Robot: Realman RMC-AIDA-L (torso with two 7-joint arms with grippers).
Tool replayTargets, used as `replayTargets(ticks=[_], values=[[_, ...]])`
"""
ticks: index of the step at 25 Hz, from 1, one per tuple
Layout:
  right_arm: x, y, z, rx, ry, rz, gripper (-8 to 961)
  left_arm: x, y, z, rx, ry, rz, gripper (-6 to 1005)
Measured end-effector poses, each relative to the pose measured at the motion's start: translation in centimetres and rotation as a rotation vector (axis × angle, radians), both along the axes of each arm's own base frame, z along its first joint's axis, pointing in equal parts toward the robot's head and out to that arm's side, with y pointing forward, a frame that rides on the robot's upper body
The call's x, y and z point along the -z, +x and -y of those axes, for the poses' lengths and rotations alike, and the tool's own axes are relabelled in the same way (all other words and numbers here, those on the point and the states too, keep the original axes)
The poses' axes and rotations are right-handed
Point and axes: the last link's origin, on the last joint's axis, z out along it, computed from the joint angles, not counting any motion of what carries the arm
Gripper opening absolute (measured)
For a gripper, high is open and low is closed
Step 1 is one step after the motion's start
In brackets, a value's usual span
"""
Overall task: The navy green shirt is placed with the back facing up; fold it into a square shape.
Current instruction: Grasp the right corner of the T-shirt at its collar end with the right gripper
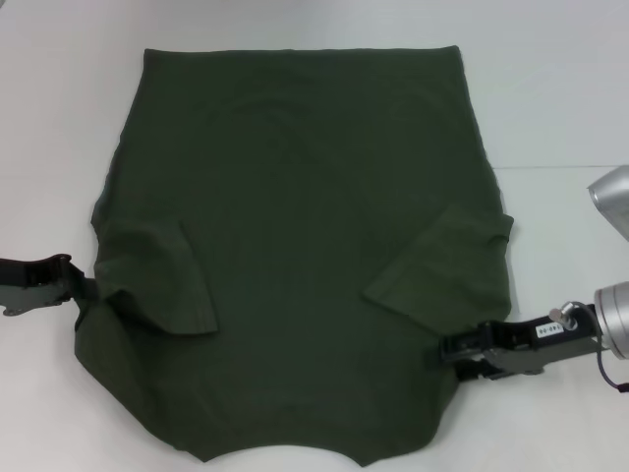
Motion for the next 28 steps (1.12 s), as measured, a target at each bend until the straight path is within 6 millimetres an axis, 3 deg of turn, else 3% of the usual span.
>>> replayTargets(ticks=[5,10,16,22,28], values=[[-0.6,0.5,-0.2,0.034,0.054,-0.033,778,0.0,-0.1,0.1,0.0,0.0,-0.002,4],[-3.0,1.5,-0.9,0.091,0.185,-0.121,778,0.0,-0.1,0.1,0.004,-0.001,-0.004,3],[-5.6,1.3,-1.4,0.074,0.273,-0.22,778,0.0,-0.2,0.1,0.003,-0.001,-0.004,3],[-6.8,1.9,-1.6,0.077,0.209,-0.119,778,0.0,-0.2,0.1,0.003,-0.002,-0.004,3],[-8.2,3.9,-1.0,0.122,0.139,0.03,778,0.0,-0.1,0.1,0.004,-0.002,-0.004,3]])
